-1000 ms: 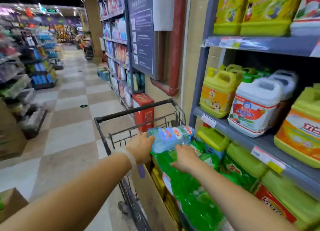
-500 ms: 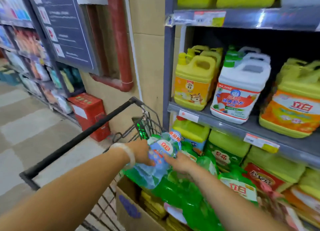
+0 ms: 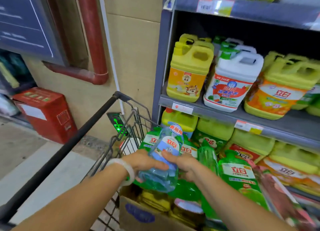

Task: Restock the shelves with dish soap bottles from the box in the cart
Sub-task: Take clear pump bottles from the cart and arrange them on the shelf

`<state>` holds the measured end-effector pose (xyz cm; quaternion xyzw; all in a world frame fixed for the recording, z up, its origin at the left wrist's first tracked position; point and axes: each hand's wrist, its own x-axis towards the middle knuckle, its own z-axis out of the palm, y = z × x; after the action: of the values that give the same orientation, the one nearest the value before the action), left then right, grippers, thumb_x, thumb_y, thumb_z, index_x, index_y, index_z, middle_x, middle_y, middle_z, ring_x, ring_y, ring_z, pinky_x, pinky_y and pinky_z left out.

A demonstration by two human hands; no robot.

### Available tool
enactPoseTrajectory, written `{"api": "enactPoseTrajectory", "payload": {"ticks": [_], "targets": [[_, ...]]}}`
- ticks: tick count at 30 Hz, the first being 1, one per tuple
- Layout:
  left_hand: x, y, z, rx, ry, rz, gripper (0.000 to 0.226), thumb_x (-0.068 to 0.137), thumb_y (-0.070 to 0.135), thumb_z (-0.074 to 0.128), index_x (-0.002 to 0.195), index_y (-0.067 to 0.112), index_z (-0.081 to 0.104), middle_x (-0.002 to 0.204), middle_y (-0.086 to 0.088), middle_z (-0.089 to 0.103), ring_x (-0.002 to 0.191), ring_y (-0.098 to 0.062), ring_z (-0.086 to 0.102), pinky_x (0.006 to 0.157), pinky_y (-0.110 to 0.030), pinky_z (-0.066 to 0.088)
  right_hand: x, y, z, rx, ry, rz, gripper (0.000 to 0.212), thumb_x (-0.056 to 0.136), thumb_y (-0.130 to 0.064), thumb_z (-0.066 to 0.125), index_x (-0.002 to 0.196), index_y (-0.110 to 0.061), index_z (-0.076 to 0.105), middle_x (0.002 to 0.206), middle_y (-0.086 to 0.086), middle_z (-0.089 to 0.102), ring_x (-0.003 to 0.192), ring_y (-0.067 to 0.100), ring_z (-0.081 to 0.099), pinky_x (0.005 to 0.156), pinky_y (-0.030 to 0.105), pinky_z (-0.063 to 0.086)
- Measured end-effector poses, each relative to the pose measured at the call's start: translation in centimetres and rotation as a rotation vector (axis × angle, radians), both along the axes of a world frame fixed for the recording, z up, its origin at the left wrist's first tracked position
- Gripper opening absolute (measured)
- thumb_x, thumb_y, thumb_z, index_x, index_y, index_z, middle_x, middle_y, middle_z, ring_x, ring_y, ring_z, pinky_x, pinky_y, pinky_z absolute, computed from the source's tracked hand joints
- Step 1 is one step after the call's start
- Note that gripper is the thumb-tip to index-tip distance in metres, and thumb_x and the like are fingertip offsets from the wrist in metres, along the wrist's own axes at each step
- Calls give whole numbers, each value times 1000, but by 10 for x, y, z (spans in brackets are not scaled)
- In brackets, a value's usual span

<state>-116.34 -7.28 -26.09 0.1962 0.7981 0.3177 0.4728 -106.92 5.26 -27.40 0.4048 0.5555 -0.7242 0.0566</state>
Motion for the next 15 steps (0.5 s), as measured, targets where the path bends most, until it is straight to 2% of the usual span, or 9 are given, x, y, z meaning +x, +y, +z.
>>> {"api": "enactPoseTrajectory", "payload": {"ticks": [2,4,6,10,12,13,15], "targets": [[1,-2,1,32,30,-8,35,68,39,81,95,24,66,82,2,69,69,-16,65,53,-24,51,2,-1,-1,-31,80,-64,25,76,-7,73,99,0,65,69,8,73,56,18,69,48,29,55],[4,-1,8,95,49,-3,32,67,36,82,93,27,66,89,2,68,79,-16,65,56,-26,52,8,-1,7,-4,142,-90,18,76,0,72,93,-1,66,69,6,74,56,17,69,49,28,56],[8,4,14,184,26,15,36,67,31,83,99,24,68,95,1,70,81,-15,63,58,-26,52,16,5,19,63,184,-124,17,75,7,70,85,-6,64,64,2,72,52,13,68,47,23,54],[32,29,32,390,-27,-3,28,66,20,84,89,26,71,90,8,75,88,-14,68,75,-33,56,48,30,51,231,283,-203,49,68,10,74,109,-6,52,95,9,67,73,15,64,59,23,54],[53,48,39,497,-19,-34,29,66,9,83,86,24,70,81,12,75,79,-7,70,76,-24,57,73,47,63,293,312,-241,57,66,13,74,114,-5,50,96,9,67,77,17,65,65,28,56],[66,57,43,539,-21,-50,32,65,5,83,89,21,69,81,11,75,78,-6,70,77,-21,57,88,54,68,314,323,-270,62,65,13,75,118,-3,48,98,10,67,80,20,65,71,33,56],[93,79,51,591,-19,-103,45,57,7,85,98,14,69,93,0,75,86,-12,70,85,-26,55,120,67,76,362,349,-329,76,61,14,77,127,0,43,108,15,67,86,24,66,80,40,55]]}}
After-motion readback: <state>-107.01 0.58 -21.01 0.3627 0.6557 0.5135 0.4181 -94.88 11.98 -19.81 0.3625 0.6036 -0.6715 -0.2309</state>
